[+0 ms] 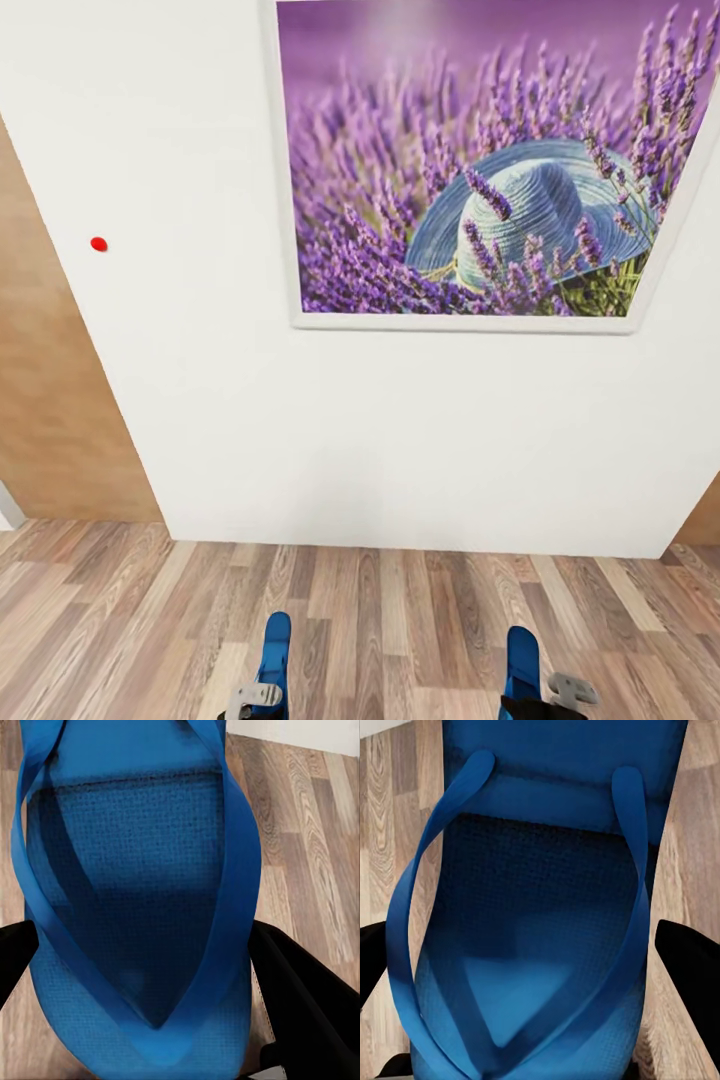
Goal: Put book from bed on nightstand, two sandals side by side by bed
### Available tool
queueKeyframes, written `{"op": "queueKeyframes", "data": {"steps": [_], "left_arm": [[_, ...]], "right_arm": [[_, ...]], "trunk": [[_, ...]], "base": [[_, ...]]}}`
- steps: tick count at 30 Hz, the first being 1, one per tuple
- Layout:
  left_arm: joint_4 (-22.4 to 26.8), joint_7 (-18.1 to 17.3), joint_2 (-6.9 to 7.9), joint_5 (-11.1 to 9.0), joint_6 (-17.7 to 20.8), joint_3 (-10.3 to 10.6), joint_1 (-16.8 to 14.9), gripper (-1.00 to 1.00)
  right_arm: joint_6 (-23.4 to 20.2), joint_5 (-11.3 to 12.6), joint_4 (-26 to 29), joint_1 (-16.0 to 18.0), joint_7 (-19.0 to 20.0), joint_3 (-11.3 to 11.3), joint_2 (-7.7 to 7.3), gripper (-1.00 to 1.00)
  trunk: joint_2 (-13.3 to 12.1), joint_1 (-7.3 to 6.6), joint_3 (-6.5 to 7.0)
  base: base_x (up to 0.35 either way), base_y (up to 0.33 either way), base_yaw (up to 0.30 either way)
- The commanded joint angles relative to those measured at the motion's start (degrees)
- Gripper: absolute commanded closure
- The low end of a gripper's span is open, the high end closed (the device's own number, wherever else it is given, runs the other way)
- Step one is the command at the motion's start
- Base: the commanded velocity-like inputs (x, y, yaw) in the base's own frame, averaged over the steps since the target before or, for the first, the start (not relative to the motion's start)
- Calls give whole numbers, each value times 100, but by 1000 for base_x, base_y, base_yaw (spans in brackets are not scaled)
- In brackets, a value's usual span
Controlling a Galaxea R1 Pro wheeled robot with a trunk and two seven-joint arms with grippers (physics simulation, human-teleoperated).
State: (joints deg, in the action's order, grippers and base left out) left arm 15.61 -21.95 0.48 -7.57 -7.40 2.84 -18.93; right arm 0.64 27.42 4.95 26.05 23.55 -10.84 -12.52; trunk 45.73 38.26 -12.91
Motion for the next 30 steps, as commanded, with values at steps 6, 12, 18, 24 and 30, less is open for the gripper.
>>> {"op": "queueKeyframes", "data": {"steps": [6,12,18,24,30], "left_arm": [[-6,-275,12,-67,0,24,-5,100],[-6,-294,13,-69,1,24,-5,100],[-6,-251,12,-69,-6,24,-5,100],[-6,-254,11,-69,-7,24,-5,100],[-6,-257,12,-69,-8,24,-5,100]], "right_arm": [[12,37,-3,5,13,-47,2,100],[14,35,-3,5,9,-50,4,100],[15,38,-3,5,9,-50,4,100],[15,44,-3,5,9,-50,4,100],[15,37,-3,5,1,-49,4,100]], "trunk": [[5,4,-8],[5,4,-8],[5,4,-8],[5,4,-8],[5,4,-8]], "base": [[307,0,0],[307,0,0],[307,0,0],[209,0,139],[18,0,282]]}}
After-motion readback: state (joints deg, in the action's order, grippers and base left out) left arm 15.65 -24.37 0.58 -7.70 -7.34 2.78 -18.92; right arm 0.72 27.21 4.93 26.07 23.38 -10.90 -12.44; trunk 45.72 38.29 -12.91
